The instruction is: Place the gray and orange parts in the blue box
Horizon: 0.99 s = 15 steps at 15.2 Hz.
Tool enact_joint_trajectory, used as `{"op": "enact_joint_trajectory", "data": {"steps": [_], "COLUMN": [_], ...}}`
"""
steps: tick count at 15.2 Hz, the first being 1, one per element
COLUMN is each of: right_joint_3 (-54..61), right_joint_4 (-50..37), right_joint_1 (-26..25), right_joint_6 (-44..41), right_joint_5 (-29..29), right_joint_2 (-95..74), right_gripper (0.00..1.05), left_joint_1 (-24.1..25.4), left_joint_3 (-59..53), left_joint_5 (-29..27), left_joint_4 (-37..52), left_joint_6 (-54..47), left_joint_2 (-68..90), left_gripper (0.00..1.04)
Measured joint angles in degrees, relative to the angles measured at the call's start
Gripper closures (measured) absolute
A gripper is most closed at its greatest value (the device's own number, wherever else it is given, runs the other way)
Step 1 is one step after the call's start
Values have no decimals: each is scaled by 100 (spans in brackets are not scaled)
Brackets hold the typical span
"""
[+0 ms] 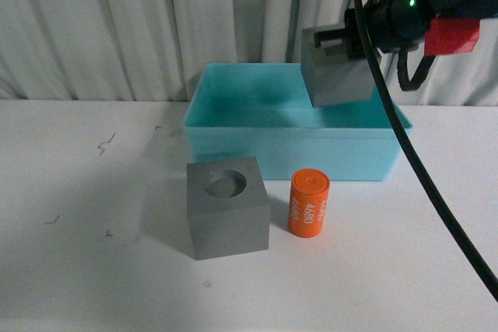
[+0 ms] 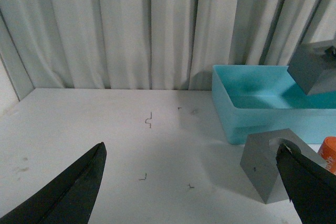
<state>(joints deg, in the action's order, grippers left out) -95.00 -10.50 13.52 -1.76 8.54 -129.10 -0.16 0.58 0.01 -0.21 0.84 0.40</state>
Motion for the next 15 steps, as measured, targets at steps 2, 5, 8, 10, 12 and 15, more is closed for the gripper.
{"op": "enact_joint_trajectory", "data": {"steps": [2,5,8,10,12,15], "right_joint_3": [-317,-713,-820,-837,-855,-909], "right_joint_4": [195,343,494,586,638,704], "right_joint_1": [-2,-9,-15,-46,-87,-120], "right_joint_6": [179,264,391,444,542,619], "right_joint_5": [195,284,367,422,529,494], "right_joint_2": [-439,-730,-859,-938,-1078,-1139], "right_gripper": [86,86,86,86,86,76], "left_joint_1": [0,0,0,0,0,0], "left_joint_3": [0,0,0,0,0,0], "left_joint_5": [-2,-2,-2,-2,-2,-2], "left_joint_4": [0,0,0,0,0,0], "left_joint_6": [0,0,0,2,2,0], "left_joint_2": [0,0,0,0,0,0], "left_gripper": [7,7,7,7,7,7]}}
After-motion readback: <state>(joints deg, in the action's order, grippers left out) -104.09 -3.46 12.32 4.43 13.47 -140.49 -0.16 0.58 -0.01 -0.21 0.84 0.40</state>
